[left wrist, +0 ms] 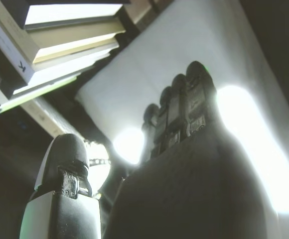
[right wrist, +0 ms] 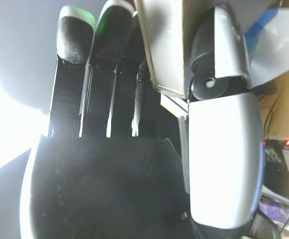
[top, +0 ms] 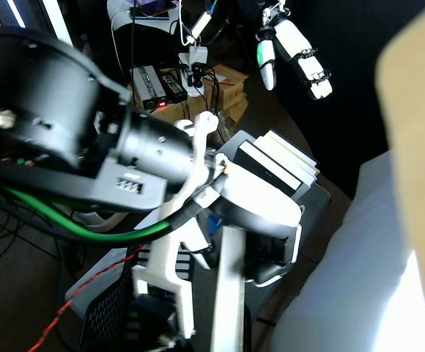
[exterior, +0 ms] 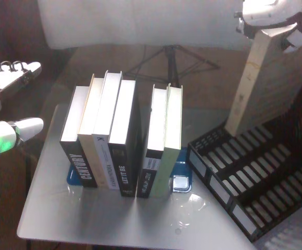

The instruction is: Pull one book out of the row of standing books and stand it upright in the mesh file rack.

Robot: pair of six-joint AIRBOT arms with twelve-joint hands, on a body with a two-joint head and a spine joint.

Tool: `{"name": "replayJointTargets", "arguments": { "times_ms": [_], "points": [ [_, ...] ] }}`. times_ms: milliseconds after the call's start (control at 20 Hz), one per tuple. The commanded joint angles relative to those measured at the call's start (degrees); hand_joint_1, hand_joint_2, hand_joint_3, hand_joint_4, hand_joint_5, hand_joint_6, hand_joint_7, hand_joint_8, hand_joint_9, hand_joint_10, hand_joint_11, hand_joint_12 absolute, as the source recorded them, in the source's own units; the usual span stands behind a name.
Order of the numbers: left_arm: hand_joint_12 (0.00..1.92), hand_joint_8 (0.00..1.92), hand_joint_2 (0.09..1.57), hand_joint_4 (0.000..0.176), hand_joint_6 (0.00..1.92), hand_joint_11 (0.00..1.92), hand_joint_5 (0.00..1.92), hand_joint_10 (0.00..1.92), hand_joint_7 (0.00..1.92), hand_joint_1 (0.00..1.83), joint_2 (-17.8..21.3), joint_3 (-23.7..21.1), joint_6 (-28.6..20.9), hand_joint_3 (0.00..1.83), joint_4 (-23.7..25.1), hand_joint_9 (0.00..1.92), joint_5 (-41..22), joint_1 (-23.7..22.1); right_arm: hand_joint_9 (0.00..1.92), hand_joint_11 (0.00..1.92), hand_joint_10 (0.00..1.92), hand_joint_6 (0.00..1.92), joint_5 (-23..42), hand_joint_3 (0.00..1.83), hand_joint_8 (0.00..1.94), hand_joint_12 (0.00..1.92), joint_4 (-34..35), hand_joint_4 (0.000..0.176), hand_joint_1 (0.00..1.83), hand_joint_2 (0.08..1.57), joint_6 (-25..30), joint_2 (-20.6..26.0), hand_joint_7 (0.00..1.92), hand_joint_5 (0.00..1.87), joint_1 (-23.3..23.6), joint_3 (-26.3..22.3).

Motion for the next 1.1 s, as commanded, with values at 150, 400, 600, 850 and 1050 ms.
{"name": "replayJointTargets", "arguments": {
  "times_ms": [150,400,600,850,1050],
  "points": [
    [0.0,0.0,1.31,0.1,0.0,0.0,0.0,0.0,0.0,0.34,0.16,0.4,-0.68,0.0,-1.26,0.0,-7.57,0.35,1.58,1.63,1.92,0.82,-6.19,0.0,1.93,1.92,-2.02,0.0,1.19,1.07,-0.59,-1.09,1.41,1.13,-1.05,2.75],
    [0.0,0.0,1.31,0.102,0.0,0.0,0.0,0.0,0.0,0.34,-0.26,0.67,-1.28,0.0,-2.02,0.0,-8.69,1.21,1.28,1.23,1.8,0.79,-7.2,0.0,1.47,1.92,-2.12,0.0,1.2,1.07,-0.59,-3.65,1.25,1.12,-2.76,4.91],
    [0.0,0.0,1.3,0.104,0.0,0.0,0.0,0.0,0.0,0.35,-0.56,0.92,-1.49,0.0,-2.03,0.0,-8.85,1.23,1.31,1.25,1.91,0.99,-7.36,0.0,1.87,1.92,-2.13,0.0,1.1,1.1,-0.6,-4.86,1.29,1.03,-4.24,5.93],
    [0.0,0.0,1.3,0.105,0.0,0.0,0.0,0.0,0.0,0.33,-0.67,1.0,-1.51,0.0,-2.02,0.0,-8.99,1.25,1.61,1.69,1.92,1.84,-7.36,0.0,1.94,1.92,-2.12,0.102,0.74,1.29,0.07,-5.75,1.47,1.06,-6.94,7.53],
    [0.0,0.0,1.3,0.101,0.0,0.0,0.0,0.0,0.0,0.33,-0.8,1.13,-1.68,0.0,-2.02,0.0,-9.0,1.39,1.47,1.56,1.92,1.52,-7.36,0.6,1.89,1.92,-2.13,0.175,0.9,0.97,0.35,-6.15,1.35,0.76,-8.58,8.35]
  ]
}}
